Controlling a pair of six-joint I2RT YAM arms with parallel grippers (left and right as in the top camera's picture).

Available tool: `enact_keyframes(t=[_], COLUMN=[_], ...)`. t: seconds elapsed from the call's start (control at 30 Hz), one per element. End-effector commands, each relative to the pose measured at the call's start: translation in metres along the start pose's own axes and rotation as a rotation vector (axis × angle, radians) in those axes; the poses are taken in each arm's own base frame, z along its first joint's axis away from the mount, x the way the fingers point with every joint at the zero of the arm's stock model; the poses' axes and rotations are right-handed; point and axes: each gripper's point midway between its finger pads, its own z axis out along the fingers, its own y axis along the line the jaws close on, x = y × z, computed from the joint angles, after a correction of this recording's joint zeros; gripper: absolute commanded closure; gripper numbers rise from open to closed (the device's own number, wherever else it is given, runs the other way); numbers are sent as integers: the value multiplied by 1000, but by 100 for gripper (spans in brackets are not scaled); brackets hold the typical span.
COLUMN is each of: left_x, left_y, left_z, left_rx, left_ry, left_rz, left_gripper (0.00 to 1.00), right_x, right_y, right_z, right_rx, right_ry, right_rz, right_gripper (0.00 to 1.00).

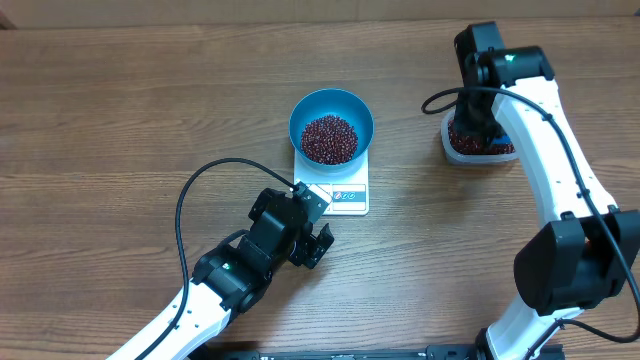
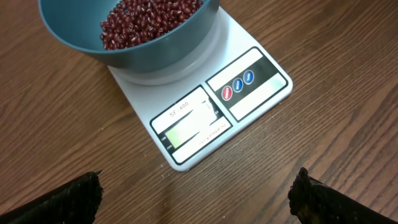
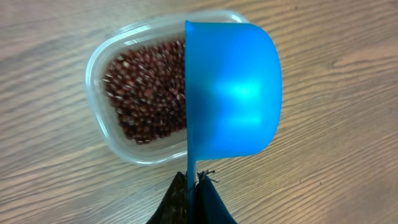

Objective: Scoop item into bowl and weigh 150g on scale
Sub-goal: 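Lower the blue scoop into the red beans with the right gripper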

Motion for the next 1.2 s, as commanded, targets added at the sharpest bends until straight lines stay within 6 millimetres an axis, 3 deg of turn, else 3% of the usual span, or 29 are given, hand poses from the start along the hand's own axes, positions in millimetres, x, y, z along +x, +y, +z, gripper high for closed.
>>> enact_keyframes(t=[0.0, 0.2, 0.67, 1.17], left_x=[1, 1, 1, 1], left_y=[1, 1, 1, 1], left_z=[-1, -1, -1, -1], left_rx=[-3, -3, -2, -3], left_ry=[-3, -3, -3, -3], left_rz=[8, 8, 8, 8], left_gripper=[0, 0, 0, 0], right_x=[-13, -13, -6, -4], right_y=[1, 1, 11, 1], right_z=[-28, -33, 12, 16], right_rx=[-58, -66, 11, 75], right_ry=[-57, -36, 73, 86], right_rz=[17, 7, -64, -80], right_gripper=[96, 96, 96, 96])
